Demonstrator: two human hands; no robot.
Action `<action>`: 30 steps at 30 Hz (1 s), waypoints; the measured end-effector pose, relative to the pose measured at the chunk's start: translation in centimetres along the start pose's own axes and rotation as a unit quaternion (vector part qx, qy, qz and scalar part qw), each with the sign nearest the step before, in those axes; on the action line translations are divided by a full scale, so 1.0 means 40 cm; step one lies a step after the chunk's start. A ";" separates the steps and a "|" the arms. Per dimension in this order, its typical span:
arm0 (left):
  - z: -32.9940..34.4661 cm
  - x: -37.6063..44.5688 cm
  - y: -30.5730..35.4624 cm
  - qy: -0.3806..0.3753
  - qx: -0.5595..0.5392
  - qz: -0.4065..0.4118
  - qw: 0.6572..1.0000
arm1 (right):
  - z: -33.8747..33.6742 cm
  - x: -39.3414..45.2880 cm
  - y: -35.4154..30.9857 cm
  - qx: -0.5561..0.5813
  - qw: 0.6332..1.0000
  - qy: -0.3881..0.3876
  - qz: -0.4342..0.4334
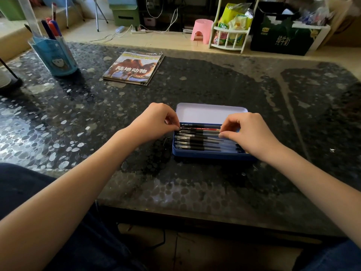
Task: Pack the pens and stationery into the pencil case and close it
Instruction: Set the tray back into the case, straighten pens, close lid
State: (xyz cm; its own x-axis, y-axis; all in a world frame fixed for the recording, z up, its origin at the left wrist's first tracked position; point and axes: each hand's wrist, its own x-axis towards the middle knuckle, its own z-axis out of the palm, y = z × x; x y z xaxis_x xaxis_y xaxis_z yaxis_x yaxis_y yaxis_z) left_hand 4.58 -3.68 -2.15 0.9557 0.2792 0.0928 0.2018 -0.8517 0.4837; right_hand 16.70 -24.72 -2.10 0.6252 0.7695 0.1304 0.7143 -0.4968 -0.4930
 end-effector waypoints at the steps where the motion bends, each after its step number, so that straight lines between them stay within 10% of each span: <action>1: -0.001 0.000 0.000 0.000 0.001 0.001 1.000 | -0.006 -0.002 -0.001 -0.005 1.000 -0.007 0.003; 30: -0.002 0.003 -0.002 -0.007 -0.003 0.003 1.000 | -0.003 0.004 -0.005 0.003 0.998 -0.049 0.042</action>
State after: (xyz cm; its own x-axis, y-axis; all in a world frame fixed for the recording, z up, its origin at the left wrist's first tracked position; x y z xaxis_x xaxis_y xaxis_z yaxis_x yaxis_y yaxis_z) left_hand 4.66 -3.55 -2.10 0.9600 0.2673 0.0837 0.1944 -0.8507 0.4884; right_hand 16.70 -24.56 -1.87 0.6485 0.7612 0.0028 0.6582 -0.5590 -0.5043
